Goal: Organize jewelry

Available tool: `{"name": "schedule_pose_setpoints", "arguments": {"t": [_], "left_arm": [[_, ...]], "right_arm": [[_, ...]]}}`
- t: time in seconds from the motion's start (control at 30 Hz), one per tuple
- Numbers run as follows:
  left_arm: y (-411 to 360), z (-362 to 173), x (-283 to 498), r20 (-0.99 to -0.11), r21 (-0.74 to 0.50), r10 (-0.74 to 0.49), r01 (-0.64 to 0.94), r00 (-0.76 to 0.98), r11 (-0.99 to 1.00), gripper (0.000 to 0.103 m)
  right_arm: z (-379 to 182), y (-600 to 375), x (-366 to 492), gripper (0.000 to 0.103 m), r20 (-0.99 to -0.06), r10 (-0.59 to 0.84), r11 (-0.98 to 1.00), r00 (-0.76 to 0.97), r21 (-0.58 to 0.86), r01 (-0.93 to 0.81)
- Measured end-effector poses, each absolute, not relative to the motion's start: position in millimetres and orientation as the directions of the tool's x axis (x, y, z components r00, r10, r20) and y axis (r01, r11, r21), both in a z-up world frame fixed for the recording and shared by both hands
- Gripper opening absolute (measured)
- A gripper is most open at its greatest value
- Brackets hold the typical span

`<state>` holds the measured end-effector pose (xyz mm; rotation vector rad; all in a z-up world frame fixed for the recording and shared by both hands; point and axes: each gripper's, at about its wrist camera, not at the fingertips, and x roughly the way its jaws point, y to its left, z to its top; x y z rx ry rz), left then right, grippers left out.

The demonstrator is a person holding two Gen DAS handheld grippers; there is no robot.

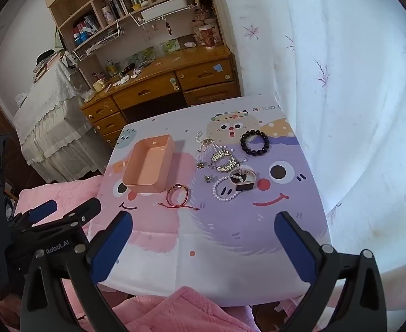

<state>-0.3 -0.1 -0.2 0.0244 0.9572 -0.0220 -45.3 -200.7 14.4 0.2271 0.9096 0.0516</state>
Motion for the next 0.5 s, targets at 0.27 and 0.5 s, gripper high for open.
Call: {"name": "schedule_pose_setpoints", "arguments": {"t": [0.27, 0.5], "left_arm": [[5.3, 5.9, 3.6, -0.818, 0.011, -0.009, 0.033, 0.575, 0.999, 0.102], [-3.9, 6.9, 5.7, -0.805, 0.034, -0.001, 0.048, 0.594, 0.998, 0.102]], "right_arm": [[14.1, -193.8, -38.7, 0.103, -0.783, 0.129, 0.983, 0.608, 0.183, 0.028], [11.0, -192.8, -32.1, 0.103, -0.786, 0.130, 0.983, 0.605, 0.180, 0.022]]}}
